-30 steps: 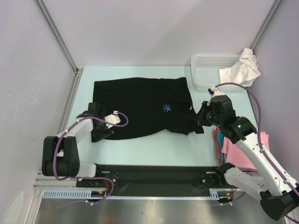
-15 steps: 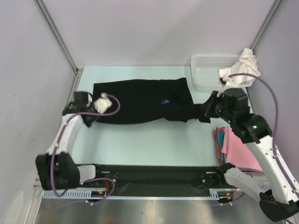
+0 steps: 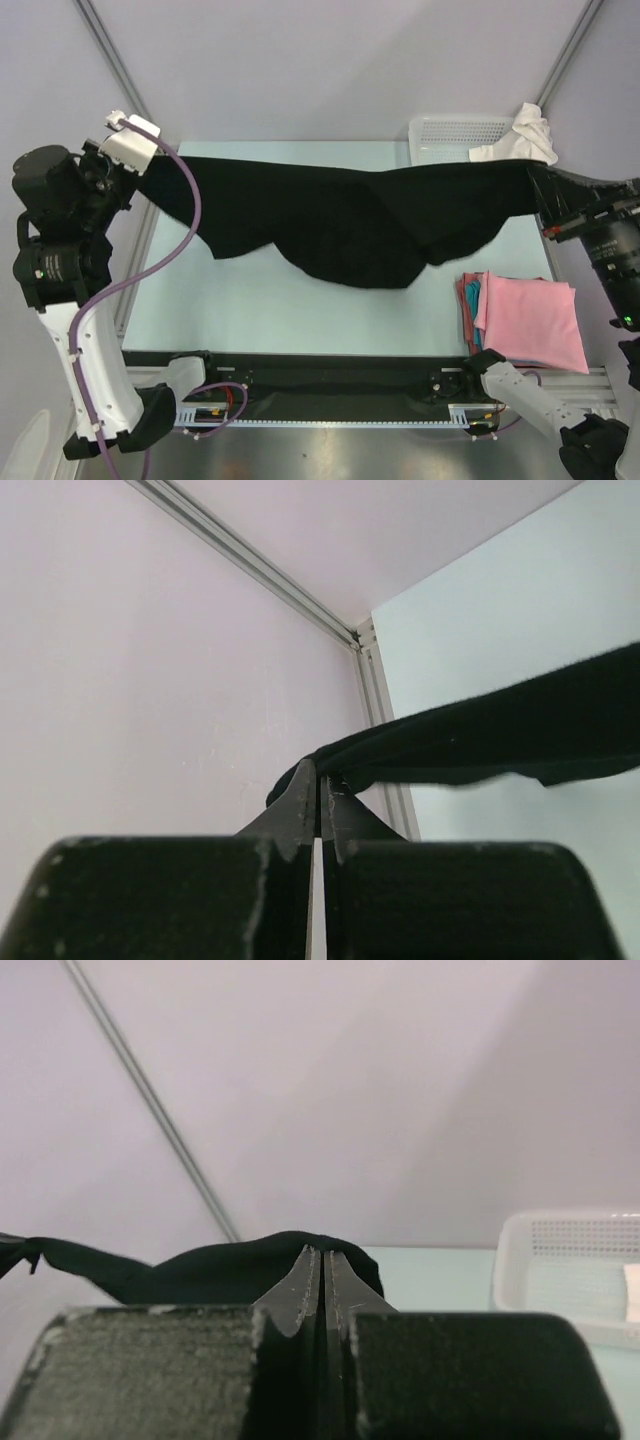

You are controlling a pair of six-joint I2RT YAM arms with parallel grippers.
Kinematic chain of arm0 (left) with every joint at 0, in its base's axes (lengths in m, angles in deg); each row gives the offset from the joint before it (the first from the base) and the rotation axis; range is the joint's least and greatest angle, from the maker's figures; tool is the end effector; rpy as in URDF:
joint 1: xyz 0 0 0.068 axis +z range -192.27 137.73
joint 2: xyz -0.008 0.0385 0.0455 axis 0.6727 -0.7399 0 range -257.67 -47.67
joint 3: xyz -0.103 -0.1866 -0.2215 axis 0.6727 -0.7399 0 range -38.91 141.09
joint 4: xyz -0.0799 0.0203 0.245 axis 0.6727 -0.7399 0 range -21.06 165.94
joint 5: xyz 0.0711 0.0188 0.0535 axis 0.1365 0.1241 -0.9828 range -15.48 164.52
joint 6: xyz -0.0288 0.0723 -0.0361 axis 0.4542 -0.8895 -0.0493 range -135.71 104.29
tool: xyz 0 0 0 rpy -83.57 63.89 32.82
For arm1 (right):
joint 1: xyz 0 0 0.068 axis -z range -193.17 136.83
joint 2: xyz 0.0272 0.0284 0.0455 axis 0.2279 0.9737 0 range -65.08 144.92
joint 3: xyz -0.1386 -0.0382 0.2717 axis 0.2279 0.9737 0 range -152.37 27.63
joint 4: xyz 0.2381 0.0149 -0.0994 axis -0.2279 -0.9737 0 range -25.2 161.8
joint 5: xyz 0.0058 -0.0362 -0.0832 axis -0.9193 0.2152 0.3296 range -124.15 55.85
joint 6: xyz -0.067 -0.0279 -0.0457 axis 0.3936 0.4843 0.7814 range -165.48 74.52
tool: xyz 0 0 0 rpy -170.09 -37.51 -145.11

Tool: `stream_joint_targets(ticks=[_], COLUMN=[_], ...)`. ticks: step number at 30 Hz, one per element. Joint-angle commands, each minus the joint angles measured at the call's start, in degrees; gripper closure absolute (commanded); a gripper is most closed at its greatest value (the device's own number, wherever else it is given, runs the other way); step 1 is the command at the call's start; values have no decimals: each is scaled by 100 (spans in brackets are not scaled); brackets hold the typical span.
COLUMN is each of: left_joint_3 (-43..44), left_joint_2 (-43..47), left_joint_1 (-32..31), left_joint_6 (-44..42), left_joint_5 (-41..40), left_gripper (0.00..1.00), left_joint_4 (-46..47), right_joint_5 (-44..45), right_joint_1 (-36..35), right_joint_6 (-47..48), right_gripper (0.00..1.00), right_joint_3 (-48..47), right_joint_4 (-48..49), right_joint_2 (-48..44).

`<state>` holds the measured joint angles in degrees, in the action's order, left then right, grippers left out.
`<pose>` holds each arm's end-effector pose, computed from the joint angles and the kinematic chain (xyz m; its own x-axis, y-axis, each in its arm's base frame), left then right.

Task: Fold and stack the t-shirts
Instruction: Flatten the tshirt out

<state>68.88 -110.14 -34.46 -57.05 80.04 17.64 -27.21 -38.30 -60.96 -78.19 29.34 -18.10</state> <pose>0.1539 0.0137 0.5598 -0.1953 0.6368 -0.7459 0.1152 0.7702 0.6273 0.0332 0.0054 0.6125 0.1616 0.3685 -0.9155 -0.3734 0.8815 0.2889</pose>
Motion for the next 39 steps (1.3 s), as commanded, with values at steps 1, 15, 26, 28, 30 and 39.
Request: stream_joint_targets(ticks=[1,15,26,28,30,39], left_joint_3=[41,2804,3161,2776,2285,-1253], left_joint_2=[-651,-3796,-3957,-3808,-3693,-2165], left_joint_1=[71,62,-95,-131,-166,-166], left_joint_6=[144,820,330,162,-49,-673], left_joint_5=[-385,-1447,-1940,-1993,-2134,-1669], left_gripper=[100,100,100,100,100,100], left_joint_4=[71,1303,2631,2814,2973,3396], right_joint_5=[475,-1501,-1511,-1564,-1608,-1442], right_joint_1=[8,1342,1975,1994,1994,1749], right_joint_6=[458,161,-455,-324,-245,10], right_gripper=[100,100,100,100,100,100], right_joint_3=[61,-3326,-4264,-4070,-3623,545], right_joint_4=[535,2039,2857,2769,2691,2488], right_joint_2=[776,5214,5752,5603,5358,3285])
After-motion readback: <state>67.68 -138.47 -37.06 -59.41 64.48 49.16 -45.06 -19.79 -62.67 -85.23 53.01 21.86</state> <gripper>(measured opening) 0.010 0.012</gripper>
